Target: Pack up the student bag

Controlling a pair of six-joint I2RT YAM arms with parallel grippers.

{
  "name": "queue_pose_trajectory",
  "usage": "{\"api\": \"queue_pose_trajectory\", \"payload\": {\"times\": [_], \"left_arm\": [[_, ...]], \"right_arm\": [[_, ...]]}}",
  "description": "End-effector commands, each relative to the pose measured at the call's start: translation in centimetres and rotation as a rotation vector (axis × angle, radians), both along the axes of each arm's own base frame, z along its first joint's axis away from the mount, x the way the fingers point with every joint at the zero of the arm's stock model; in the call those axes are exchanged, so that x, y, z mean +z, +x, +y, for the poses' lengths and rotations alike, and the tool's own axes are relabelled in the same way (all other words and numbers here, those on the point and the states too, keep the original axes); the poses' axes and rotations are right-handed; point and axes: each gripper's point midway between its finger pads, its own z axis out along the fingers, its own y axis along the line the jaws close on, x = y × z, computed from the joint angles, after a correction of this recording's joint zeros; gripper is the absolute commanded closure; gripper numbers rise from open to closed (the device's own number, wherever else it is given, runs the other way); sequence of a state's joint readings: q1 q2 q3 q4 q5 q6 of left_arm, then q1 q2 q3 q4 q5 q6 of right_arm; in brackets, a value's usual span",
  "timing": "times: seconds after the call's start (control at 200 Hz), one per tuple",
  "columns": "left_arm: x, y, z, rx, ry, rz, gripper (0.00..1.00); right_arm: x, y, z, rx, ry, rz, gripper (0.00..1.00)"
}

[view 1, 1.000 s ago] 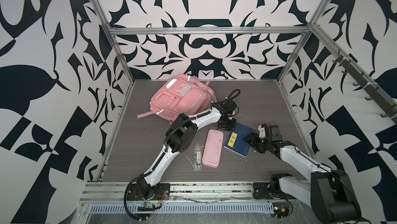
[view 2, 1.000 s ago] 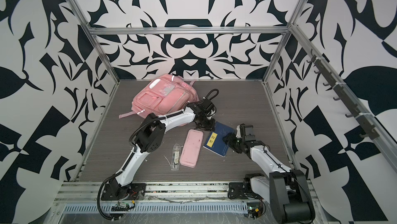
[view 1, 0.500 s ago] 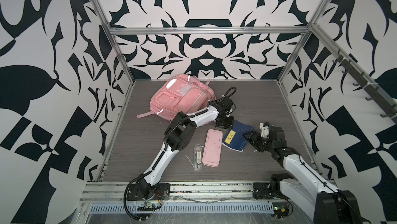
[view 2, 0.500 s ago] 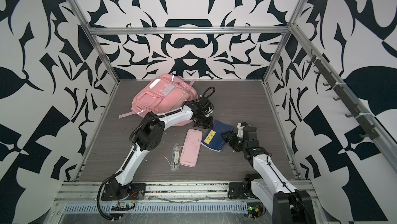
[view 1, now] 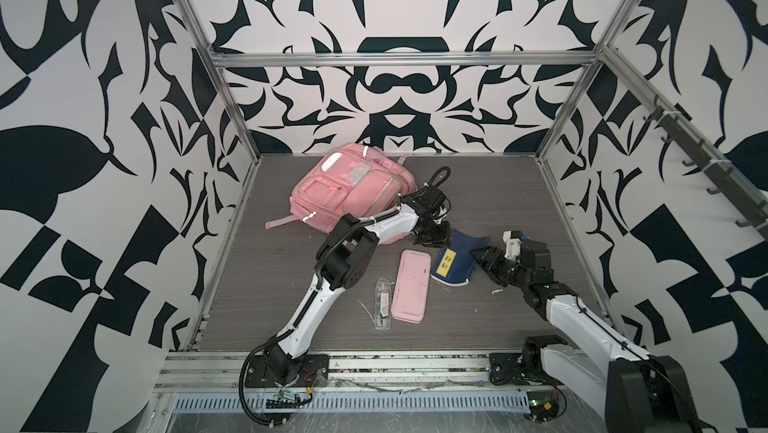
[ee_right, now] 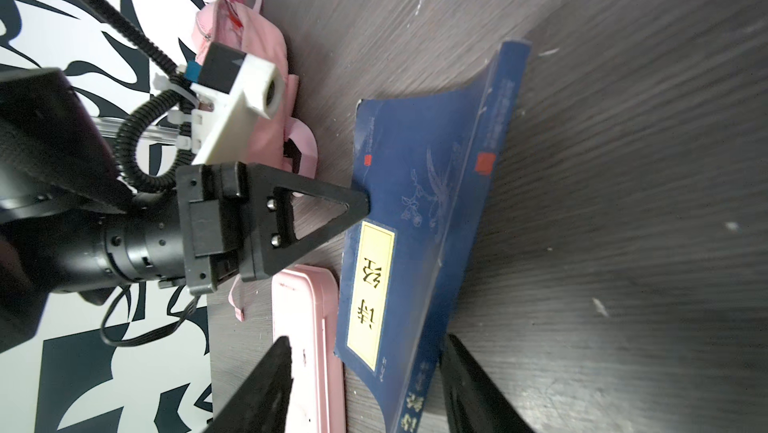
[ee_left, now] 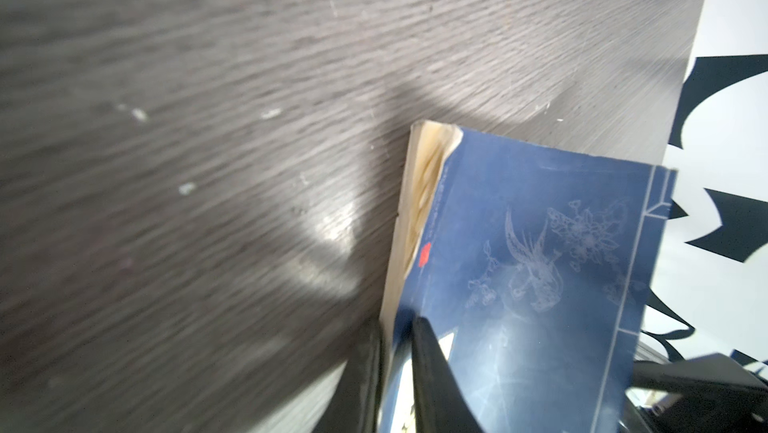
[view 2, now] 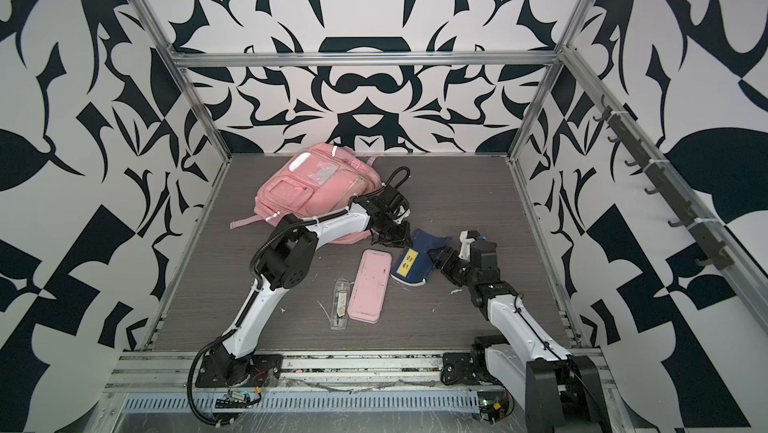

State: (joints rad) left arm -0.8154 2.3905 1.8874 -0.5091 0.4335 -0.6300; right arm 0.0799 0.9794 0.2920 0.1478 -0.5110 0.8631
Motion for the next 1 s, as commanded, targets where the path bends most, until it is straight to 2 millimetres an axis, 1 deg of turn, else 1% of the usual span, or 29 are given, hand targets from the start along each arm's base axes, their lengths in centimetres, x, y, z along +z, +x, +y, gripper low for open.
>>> {"api": "queue_pose_trajectory", "payload": {"times": [0.0, 0.165, 0.33, 0.455, 0.585, 0.645, 0.745, 0.92, 0.995], "left_arm": [[-4.0, -4.4, 0.3, -0.045, 0.066, 0.143, 0.82], [-3.7, -4.3, 0.2, -0.042, 0.059, 0.142, 0.82], [-3.6, -4.2, 0.3, -0.039, 0.059, 0.142, 0.82], [-3.4, -4.0, 0.4, -0.033, 0.056, 0.138, 0.81], [-2.6, -3.3, 0.9, -0.023, 0.055, 0.118, 0.76], [-1.7, -2.6, 1.2, -0.03, 0.067, 0.074, 0.73], [0.6, -1.1, 1.8, -0.039, 0.073, -0.003, 0.67], [4.4, 1.0, 3.1, -0.038, 0.081, -0.103, 0.6], [5.8, 1.6, 3.8, -0.035, 0.089, -0.138, 0.57]], "right_arm": [[1.8, 0.8, 0.9, 0.042, 0.03, -0.085, 0.43], [1.4, 0.8, 0.8, 0.034, 0.021, -0.071, 0.46], [1.0, 0.8, 0.5, 0.023, 0.003, -0.049, 0.53], [1.2, 0.7, 0.5, 0.025, -0.002, -0.043, 0.65], [2.1, 0.6, 0.4, 0.029, -0.014, -0.049, 0.77], [2.8, 0.6, 0.4, 0.029, -0.018, -0.057, 0.8], [3.9, 0.7, 0.2, 0.026, -0.032, -0.067, 0.85], [5.6, 1.2, 0.2, 0.029, -0.044, -0.084, 1.0], [6.3, 1.4, 0.2, 0.031, -0.047, -0.096, 1.0]]}}
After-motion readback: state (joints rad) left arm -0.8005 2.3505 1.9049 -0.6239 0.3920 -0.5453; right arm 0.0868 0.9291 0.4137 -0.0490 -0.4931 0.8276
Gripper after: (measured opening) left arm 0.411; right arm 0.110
